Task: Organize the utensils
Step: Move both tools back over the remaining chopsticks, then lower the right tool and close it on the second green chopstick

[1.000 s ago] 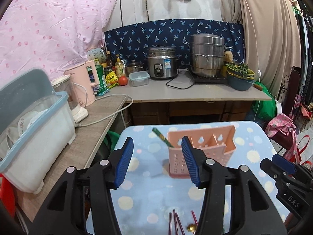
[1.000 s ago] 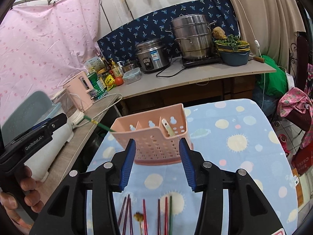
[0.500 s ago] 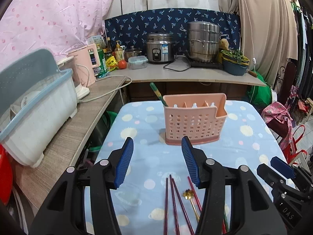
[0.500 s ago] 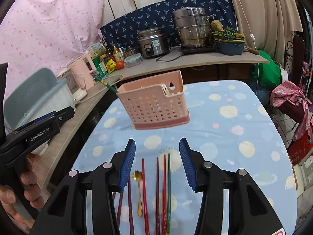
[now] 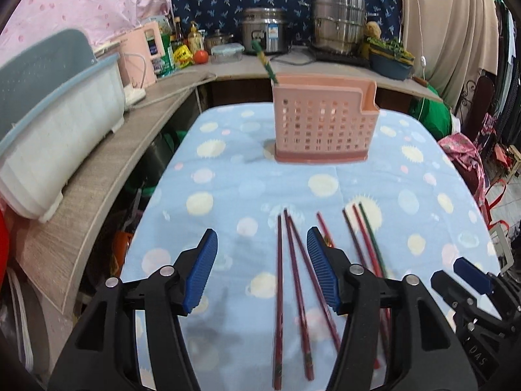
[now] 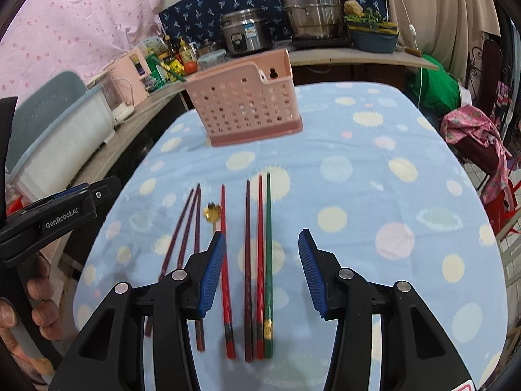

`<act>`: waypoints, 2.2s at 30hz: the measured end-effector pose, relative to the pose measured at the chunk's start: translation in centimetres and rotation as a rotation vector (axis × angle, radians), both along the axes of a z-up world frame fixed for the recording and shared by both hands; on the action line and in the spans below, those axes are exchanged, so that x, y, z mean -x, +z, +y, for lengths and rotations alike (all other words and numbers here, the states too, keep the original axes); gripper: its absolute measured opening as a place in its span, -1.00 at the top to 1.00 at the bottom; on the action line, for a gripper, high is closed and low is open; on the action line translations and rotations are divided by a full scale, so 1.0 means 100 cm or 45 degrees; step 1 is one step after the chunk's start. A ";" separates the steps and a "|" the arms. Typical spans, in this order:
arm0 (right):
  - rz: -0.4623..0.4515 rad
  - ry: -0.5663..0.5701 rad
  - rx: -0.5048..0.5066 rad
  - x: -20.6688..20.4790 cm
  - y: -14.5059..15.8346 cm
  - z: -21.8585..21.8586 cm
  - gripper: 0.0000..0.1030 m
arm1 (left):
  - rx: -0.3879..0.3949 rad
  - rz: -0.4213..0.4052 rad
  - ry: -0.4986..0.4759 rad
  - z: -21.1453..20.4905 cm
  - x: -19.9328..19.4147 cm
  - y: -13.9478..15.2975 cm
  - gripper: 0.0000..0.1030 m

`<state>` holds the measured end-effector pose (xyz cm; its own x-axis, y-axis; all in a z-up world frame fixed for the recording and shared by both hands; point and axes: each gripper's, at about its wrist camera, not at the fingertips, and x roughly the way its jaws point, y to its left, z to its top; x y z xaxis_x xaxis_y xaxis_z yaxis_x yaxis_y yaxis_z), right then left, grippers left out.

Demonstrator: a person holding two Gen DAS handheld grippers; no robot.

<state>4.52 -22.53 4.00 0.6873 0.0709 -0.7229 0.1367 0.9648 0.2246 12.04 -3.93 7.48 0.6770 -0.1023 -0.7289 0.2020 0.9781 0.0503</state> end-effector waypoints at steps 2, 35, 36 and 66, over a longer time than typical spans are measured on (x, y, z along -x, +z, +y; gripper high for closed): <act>0.024 -0.004 0.001 0.005 -0.008 0.001 0.11 | -0.018 0.029 0.004 0.005 0.007 -0.014 -0.06; 0.161 0.002 0.100 0.035 -0.074 0.007 0.32 | -0.100 0.261 0.019 0.031 0.046 -0.106 -0.06; 0.161 0.003 0.104 0.035 -0.073 0.008 0.32 | -0.099 0.264 0.019 0.032 0.047 -0.107 -0.06; 0.141 0.061 0.249 0.042 -0.076 0.030 0.86 | -0.061 0.279 -0.002 0.026 0.050 -0.108 -0.23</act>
<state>0.35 -19.55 -3.62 0.6019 -0.0470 -0.7972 0.1029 0.9945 0.0190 7.08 -1.29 -3.35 0.5015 -0.0649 -0.8627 0.2147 0.9753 0.0514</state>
